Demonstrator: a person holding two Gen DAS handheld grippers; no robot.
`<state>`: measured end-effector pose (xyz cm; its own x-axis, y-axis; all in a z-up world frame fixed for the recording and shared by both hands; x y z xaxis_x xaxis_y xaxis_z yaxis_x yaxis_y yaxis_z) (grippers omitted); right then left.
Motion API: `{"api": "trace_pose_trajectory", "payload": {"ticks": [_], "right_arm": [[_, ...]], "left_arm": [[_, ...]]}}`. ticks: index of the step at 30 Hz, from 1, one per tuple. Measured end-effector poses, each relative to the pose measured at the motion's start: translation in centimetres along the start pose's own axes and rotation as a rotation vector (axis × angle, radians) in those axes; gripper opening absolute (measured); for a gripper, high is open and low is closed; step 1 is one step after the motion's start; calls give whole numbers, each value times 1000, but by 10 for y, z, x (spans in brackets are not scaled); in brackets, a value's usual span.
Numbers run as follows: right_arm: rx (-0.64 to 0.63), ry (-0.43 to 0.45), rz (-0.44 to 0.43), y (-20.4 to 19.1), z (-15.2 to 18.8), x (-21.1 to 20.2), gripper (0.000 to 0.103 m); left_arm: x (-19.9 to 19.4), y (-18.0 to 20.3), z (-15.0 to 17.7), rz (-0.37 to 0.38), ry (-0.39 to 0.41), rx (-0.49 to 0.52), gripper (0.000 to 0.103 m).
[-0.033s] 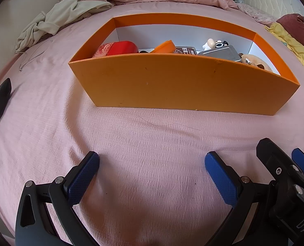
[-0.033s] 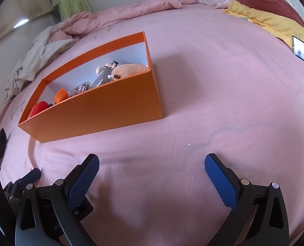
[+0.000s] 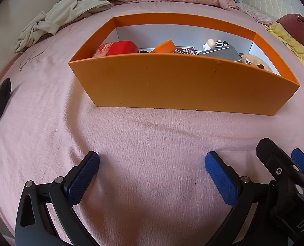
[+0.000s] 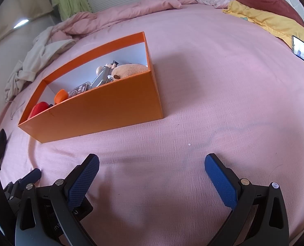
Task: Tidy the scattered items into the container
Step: 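Move both grippers down into the orange box toward the items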
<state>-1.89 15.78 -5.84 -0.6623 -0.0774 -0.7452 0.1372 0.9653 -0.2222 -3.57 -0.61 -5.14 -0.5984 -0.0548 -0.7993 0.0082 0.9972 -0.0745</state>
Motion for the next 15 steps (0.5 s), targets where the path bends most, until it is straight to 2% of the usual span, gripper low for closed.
{"api": "trace_pose_trajectory", "payload": {"ticks": [4,6,8,10,13,15], "right_arm": [[6,-46,3,-6,5,-1,103],[9,-50,-1,-11,7,-14,103],[24,-26,-17,-11,4,-37,99],[-13,50,-37,-21,-12,-63,98],[-99,167,-64,-39,-39,-102,98],[-169,153,-79,-59,-67,-97,96]], "left_arm": [[-18,-6,-11,16,18,6,103],[-27,-8,-17,24,27,9,103],[-36,-11,-22,32,35,12,103],[-45,-14,-28,40,44,15,103],[-67,-14,-47,120,95,-80,103],[-78,-25,-77,154,133,-113,103]]}}
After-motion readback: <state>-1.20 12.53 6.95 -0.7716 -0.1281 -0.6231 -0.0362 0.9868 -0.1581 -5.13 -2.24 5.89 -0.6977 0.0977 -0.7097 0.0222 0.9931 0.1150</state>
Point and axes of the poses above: each gripper's, at about its wrist camera, not at the fingertips, and x roughly the way its jaws point, y to its right, z to its underside, the point moved 7 cm from there along x, roughly the way its jaws point, and after that the axes turned 5 degrees about y, right-handed, at the moved point
